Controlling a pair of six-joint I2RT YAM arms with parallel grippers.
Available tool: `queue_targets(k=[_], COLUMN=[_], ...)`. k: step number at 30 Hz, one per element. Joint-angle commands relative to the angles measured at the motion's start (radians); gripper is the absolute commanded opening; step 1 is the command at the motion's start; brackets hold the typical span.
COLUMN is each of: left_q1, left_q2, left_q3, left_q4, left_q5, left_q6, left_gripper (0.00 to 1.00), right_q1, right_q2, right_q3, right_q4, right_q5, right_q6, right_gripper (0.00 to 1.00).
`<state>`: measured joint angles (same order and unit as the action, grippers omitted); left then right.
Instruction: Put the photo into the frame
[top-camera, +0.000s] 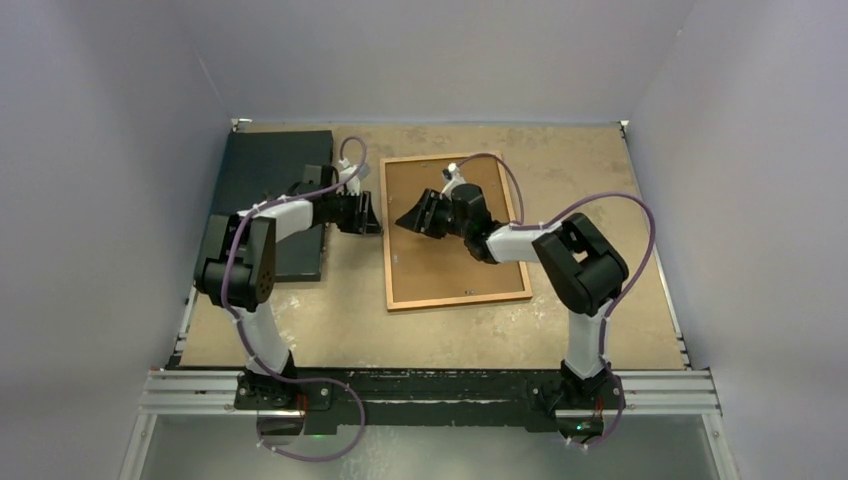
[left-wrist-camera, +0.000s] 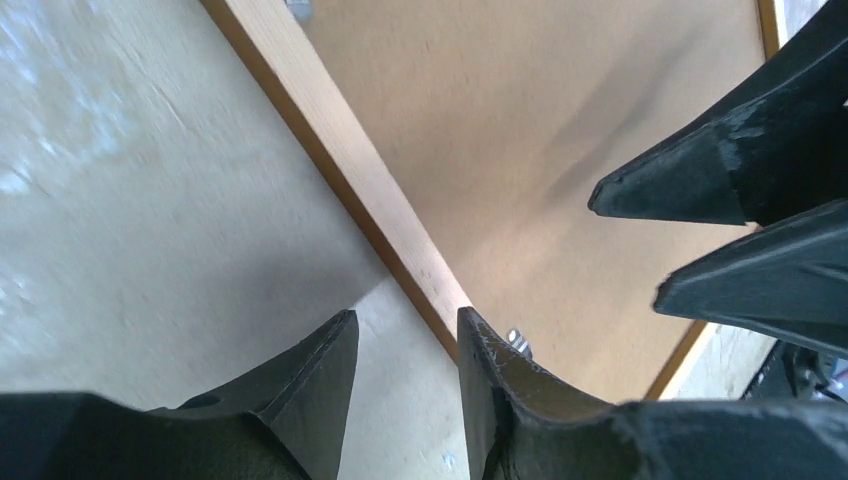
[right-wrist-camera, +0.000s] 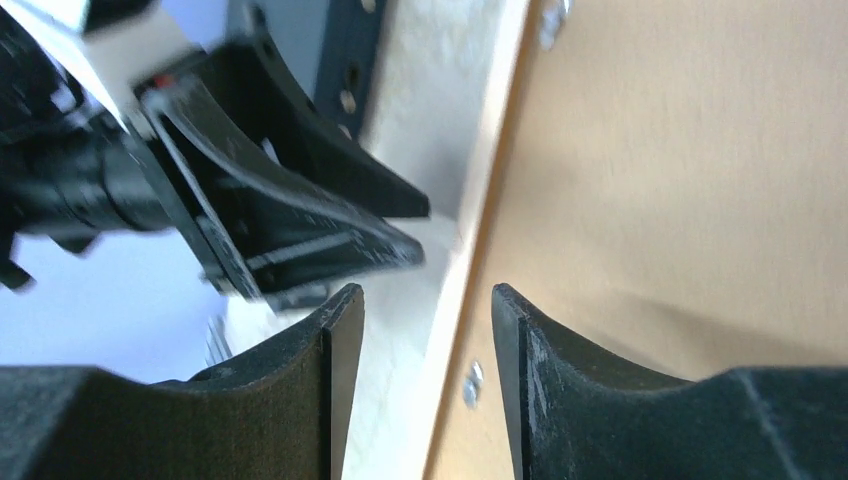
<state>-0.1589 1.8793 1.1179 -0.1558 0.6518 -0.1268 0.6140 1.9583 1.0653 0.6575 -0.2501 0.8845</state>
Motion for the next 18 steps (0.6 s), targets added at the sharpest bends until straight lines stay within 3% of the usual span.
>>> queue_targets(k=[1, 5, 12, 18], left_q1=[-0.020, -0.053, -0.061, -0.060], left_q2=[-0.050, -0.041, -0.004, 0.010], left_q3=[-0.081, -0.110, -0.107, -0.108], left_q4=[-0.020, -0.003, 0.009, 0.003], left_q5=[0.035, 0.018, 0.013, 0.001], left_q6=[0.017, 0.015, 0.004, 0.021], left_gripper=[0.40, 0.38, 0.16, 0.07], right_q1=[0.003, 0.003, 0.006, 0.016], right_q2=[-0.041, -0.046, 0.020, 0.077], right_q3=[-0.141, -0.192, -0.155, -0.089], right_q4=[0.028, 0.066, 0.072, 0.056], right_q5=[-0.143, -0.205, -0.279, -0.328], right_q6=[-0.114, -0.138, -0.153, -0.169], right_gripper=[0.53, 0.53, 0.52, 0.51])
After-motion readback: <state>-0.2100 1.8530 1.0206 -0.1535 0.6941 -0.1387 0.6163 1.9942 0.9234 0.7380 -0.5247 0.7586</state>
